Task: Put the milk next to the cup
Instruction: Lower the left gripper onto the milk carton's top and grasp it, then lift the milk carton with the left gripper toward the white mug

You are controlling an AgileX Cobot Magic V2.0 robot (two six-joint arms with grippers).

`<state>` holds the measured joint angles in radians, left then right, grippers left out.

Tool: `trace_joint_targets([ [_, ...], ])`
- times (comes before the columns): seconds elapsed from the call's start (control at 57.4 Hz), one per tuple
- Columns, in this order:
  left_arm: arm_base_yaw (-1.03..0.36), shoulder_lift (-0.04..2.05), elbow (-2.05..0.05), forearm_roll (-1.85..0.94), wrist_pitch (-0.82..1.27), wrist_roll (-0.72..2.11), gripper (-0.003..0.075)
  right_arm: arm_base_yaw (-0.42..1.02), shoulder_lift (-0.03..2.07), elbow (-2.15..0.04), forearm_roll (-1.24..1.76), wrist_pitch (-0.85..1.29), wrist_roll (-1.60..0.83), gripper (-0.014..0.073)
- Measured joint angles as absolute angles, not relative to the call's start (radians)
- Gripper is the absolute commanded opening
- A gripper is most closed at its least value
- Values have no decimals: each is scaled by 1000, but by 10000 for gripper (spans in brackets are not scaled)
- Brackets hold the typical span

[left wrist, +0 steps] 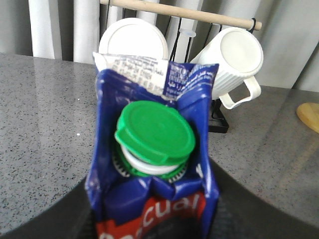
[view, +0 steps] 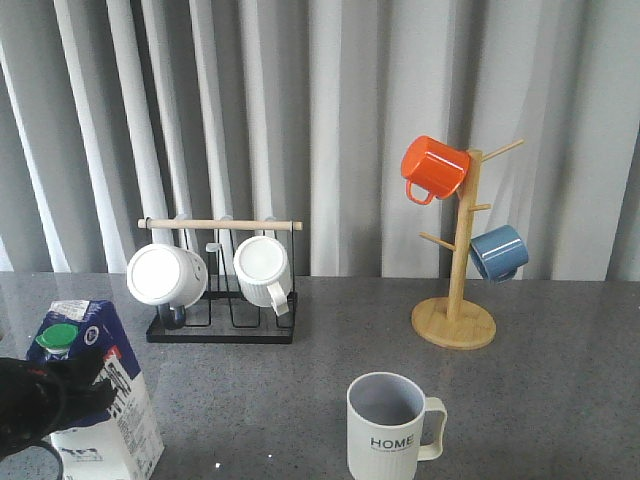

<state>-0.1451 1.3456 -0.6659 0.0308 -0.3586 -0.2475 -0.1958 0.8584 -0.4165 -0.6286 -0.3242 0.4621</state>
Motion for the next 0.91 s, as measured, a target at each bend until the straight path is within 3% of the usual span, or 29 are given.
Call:
trace_joint_targets([
  [0.349, -167, 1273, -666, -76, -387, -254, 81, -196, 858, -416, -629, -324, 462, -6],
  [0.471, -246, 1220, -691, -403, -404, 13, 81, -196, 858, -416, -629, -324, 462, -7],
  [0.68, -449, 1247, -796, -1113, -586, 740, 81, -196, 858, -416, -629, -324, 462, -7],
  [0.906, -679, 1349, -947, -1325, -711, 976, 81, -196, 858, -416, -629, -324, 462, -6],
])
